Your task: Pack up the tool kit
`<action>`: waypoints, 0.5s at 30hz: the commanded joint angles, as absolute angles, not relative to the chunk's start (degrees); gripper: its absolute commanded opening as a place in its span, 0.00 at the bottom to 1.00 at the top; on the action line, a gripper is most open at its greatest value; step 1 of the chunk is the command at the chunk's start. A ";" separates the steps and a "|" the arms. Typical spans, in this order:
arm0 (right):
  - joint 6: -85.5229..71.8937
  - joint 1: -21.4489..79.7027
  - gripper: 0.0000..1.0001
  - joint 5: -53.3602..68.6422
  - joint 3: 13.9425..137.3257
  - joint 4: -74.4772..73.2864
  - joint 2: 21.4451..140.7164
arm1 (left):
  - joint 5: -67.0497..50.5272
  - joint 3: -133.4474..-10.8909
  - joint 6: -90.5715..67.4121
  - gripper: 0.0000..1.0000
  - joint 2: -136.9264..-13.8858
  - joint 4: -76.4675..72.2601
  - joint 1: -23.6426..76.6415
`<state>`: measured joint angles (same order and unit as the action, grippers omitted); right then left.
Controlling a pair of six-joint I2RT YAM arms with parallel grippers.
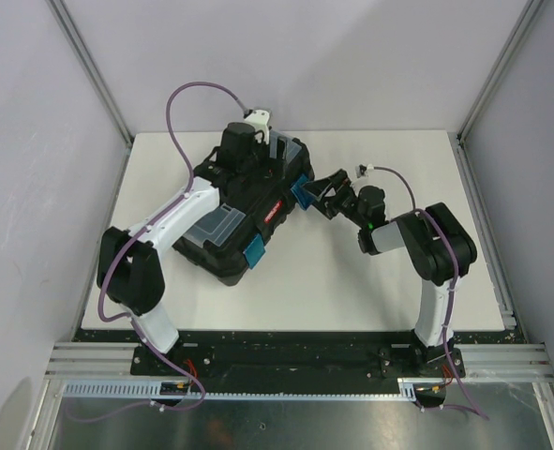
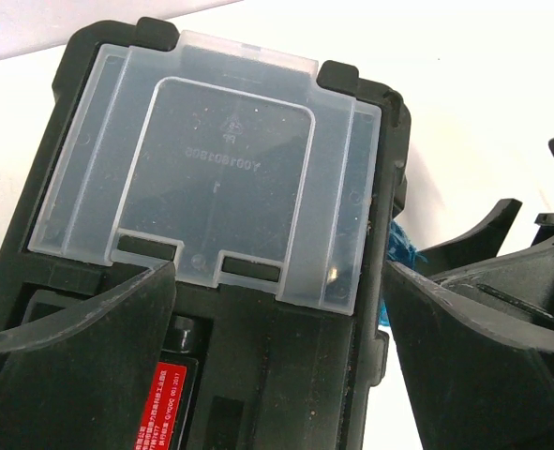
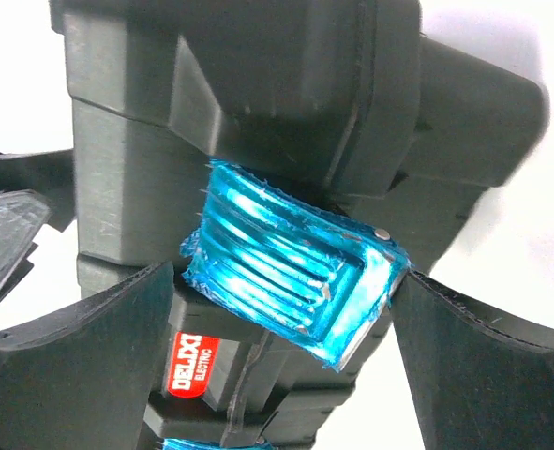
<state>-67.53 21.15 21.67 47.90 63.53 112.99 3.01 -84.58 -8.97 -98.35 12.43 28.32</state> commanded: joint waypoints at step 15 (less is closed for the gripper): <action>-60.11 21.44 0.99 18.68 47.72 51.18 106.99 | 8.27 -84.95 -9.06 0.99 -95.28 24.06 20.86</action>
